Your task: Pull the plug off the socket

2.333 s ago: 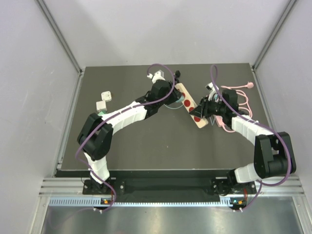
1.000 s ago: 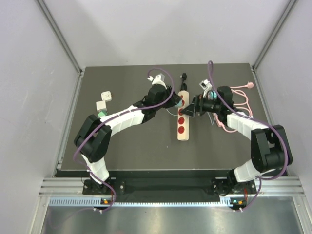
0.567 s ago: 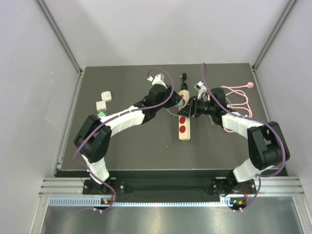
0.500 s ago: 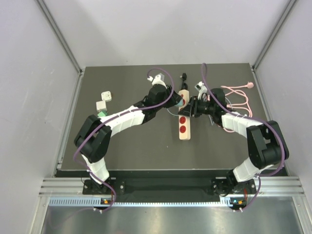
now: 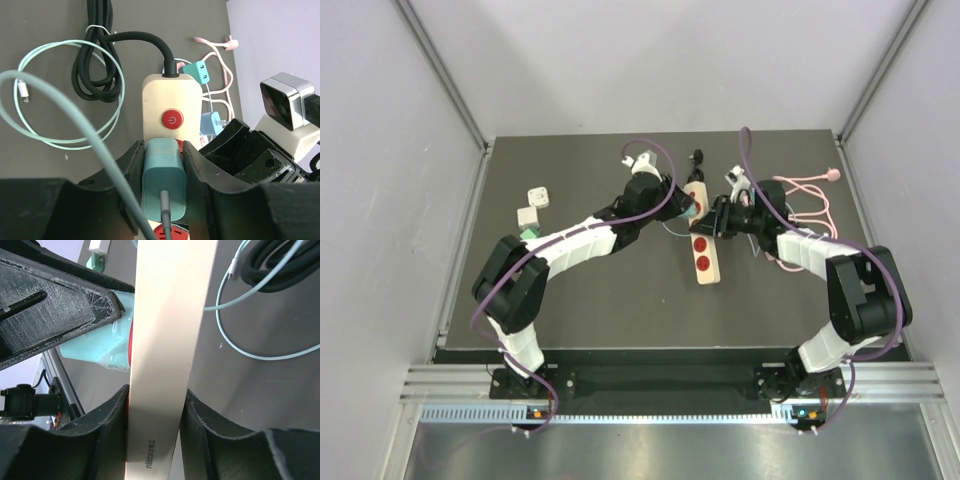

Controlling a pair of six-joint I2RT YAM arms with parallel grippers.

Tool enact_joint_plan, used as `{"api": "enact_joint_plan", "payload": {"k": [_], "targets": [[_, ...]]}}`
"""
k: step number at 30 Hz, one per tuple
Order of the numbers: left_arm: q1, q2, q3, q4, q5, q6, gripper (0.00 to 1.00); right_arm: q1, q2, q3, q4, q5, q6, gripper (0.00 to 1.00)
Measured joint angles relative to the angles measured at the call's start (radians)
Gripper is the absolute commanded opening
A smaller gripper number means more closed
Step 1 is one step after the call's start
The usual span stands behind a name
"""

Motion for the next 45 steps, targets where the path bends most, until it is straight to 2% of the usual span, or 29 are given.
{"api": "enact_joint_plan", "payload": {"k": [1, 4, 7, 13, 19, 32, 39, 45], "targets": [[0.0, 0.0, 0.0, 0.003, 0.003, -0.003, 0.43, -0.004, -0.003, 0.0, -0.001, 0.0, 0.0, 0.0], [0.001, -0.001, 0.0, 0.029, 0.025, -0.028, 0.47, -0.012, -0.01, -0.005, -0.002, 0.0, -0.001, 0.0], [0.0, -0.007, 0.0, 0.039, 0.056, -0.047, 0.56, -0.014, -0.011, -0.013, -0.003, 0.007, -0.008, 0.0], [-0.001, -0.015, 0.011, 0.011, 0.068, -0.056, 0.58, -0.014, -0.016, -0.013, -0.014, 0.021, -0.032, 0.0], [-0.008, -0.015, 0.073, -0.095, 0.064, -0.044, 0.59, -0.014, -0.039, -0.02, -0.025, 0.042, -0.051, 0.0], [-0.019, -0.013, 0.176, -0.272, 0.056, 0.046, 0.62, -0.014, -0.047, -0.021, -0.026, 0.052, -0.07, 0.0], [-0.027, 0.002, 0.194, -0.328, 0.034, 0.101, 0.68, -0.017, -0.049, -0.039, -0.022, 0.054, -0.069, 0.0], [-0.028, 0.008, 0.194, -0.348, 0.016, 0.131, 0.69, -0.031, -0.055, -0.052, -0.018, 0.049, -0.06, 0.0]]}}
